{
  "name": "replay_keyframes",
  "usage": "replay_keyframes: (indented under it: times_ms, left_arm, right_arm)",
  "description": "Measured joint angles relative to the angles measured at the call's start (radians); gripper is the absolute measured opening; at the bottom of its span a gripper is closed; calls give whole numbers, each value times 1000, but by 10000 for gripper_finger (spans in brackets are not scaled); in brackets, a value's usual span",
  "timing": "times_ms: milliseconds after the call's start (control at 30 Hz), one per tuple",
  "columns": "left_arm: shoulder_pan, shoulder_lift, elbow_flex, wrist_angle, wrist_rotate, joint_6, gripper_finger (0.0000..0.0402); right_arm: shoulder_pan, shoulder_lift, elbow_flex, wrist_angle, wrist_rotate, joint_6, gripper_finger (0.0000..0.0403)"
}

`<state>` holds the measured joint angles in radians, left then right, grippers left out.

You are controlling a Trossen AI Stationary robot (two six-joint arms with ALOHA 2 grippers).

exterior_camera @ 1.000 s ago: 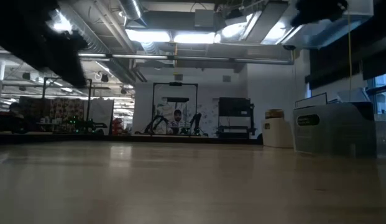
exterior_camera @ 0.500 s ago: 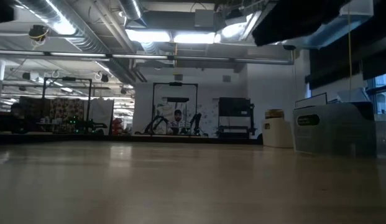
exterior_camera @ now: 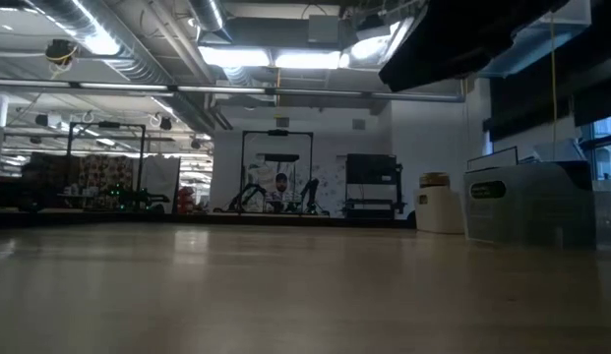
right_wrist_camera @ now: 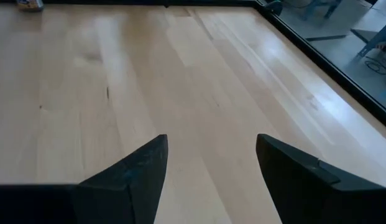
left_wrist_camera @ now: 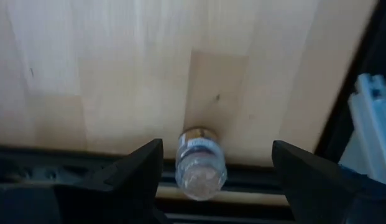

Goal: Sort spices by type
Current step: Put the transparent seasoning bottle into the bottom transparent bin

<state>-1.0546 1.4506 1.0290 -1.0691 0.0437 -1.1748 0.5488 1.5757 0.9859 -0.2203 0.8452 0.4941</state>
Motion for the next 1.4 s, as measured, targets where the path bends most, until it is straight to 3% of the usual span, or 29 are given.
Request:
replay_keyframes:
  times_ms: [467,700,1067,1400]
  left_arm:
    - [-14,113,-78,5,252,28,285]
    - [-20,141,-77,15,252,87,272]
    - [-12,147,-77,26,219,133,157]
    - [124,148,-13,41,144,182,155]
  right_arm:
    - [0,0,0,-6,-7,-2,246]
    - [0,0,0,-7,-7,-3,246]
    - [0,0,0,-6,-8,-3,246]
    - [0,0,0,-6,-8,-3,246]
